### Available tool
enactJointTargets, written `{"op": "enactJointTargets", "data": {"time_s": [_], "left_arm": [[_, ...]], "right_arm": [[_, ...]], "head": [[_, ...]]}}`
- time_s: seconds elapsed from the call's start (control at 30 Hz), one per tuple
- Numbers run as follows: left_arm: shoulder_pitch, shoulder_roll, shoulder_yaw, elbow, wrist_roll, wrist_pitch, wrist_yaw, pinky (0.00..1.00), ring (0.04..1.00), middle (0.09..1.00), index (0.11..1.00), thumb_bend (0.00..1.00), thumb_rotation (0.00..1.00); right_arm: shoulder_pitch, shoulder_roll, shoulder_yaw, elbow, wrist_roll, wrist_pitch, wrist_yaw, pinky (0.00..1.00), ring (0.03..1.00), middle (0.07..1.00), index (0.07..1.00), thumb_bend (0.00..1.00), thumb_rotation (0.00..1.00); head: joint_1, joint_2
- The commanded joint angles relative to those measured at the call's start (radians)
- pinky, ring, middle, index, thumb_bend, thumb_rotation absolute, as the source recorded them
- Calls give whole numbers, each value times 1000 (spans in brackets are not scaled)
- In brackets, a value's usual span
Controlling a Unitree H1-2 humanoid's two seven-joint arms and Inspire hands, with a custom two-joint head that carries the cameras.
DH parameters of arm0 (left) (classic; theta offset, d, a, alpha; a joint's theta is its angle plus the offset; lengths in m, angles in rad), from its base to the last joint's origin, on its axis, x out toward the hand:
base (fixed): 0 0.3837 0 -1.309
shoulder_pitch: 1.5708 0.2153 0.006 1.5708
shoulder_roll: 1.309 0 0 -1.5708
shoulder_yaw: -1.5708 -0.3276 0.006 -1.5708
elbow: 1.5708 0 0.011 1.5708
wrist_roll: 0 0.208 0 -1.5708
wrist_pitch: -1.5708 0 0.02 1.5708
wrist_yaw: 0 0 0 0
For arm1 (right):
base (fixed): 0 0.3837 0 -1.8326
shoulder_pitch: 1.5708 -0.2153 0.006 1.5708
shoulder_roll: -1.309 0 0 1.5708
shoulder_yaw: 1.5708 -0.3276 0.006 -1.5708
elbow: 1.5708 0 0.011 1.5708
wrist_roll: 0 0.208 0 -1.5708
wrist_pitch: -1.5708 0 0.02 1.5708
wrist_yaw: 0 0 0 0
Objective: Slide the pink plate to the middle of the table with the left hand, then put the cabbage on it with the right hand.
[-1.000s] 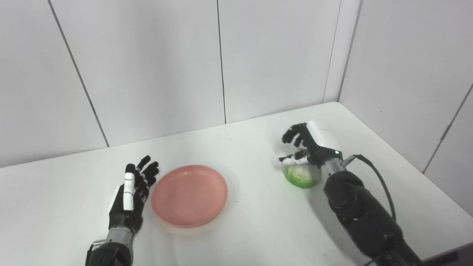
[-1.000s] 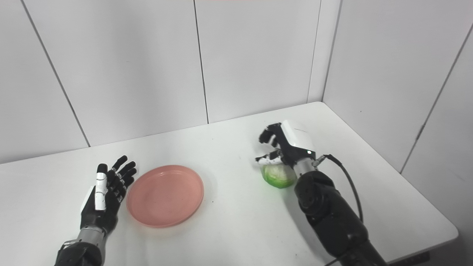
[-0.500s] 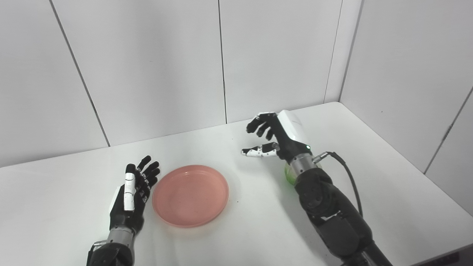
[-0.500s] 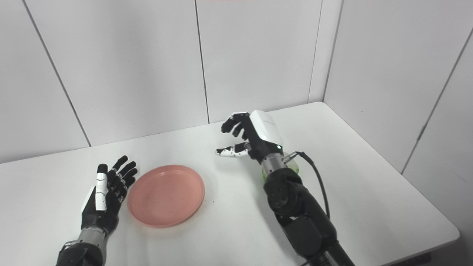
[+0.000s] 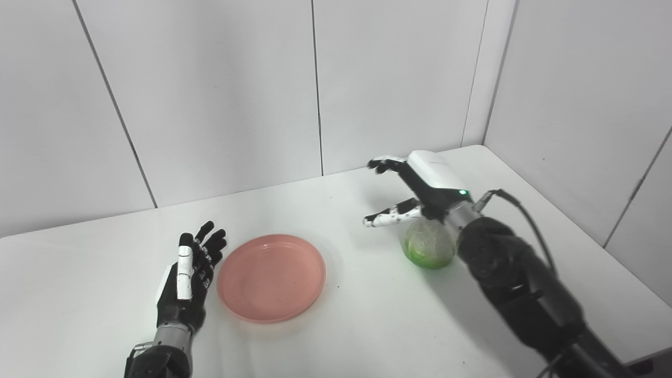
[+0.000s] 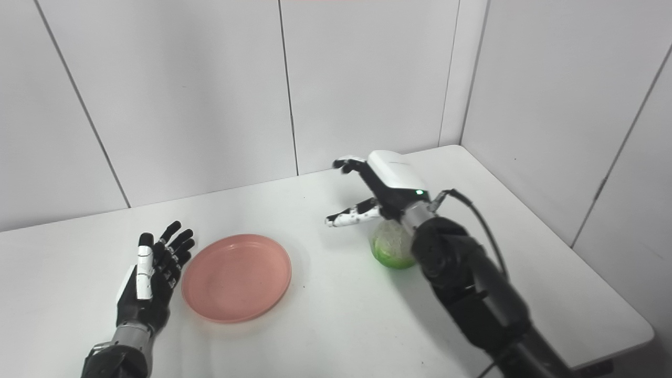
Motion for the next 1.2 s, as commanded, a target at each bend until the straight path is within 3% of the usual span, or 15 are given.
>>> {"op": "enactJointTargets", "data": {"time_s": [0.0,0.2,0.47,0.67,1.0,1.17], "left_arm": [[9,1,-6,6,-7,8,-10,969,911,879,884,757,1000],[3,2,-3,18,-13,0,-20,963,911,881,884,765,1000],[5,0,-1,18,-5,-1,-11,972,909,876,877,753,1000],[8,-3,1,13,-8,2,-10,960,901,868,872,746,1000],[10,1,1,14,-4,4,-7,958,902,872,873,758,1000],[18,-9,3,-2,-8,20,0,957,906,871,872,761,1000]], "right_arm": [[-27,-34,-13,-47,-24,36,34,940,971,968,948,979,493],[-18,-65,-29,-46,-55,61,70,985,982,976,957,1000,436],[4,-85,-26,-37,-66,59,107,1000,982,980,974,1000,472],[21,-64,-18,5,-62,32,76,994,959,963,966,1000,465],[27,-27,-14,104,-53,46,56,953,956,964,955,1000,428],[38,-13,-11,142,-46,33,26,874,936,952,927,1000,382]], "head": [[1,1],[-4,4],[-7,3],[-7,6],[-8,11],[-7,17]]}}
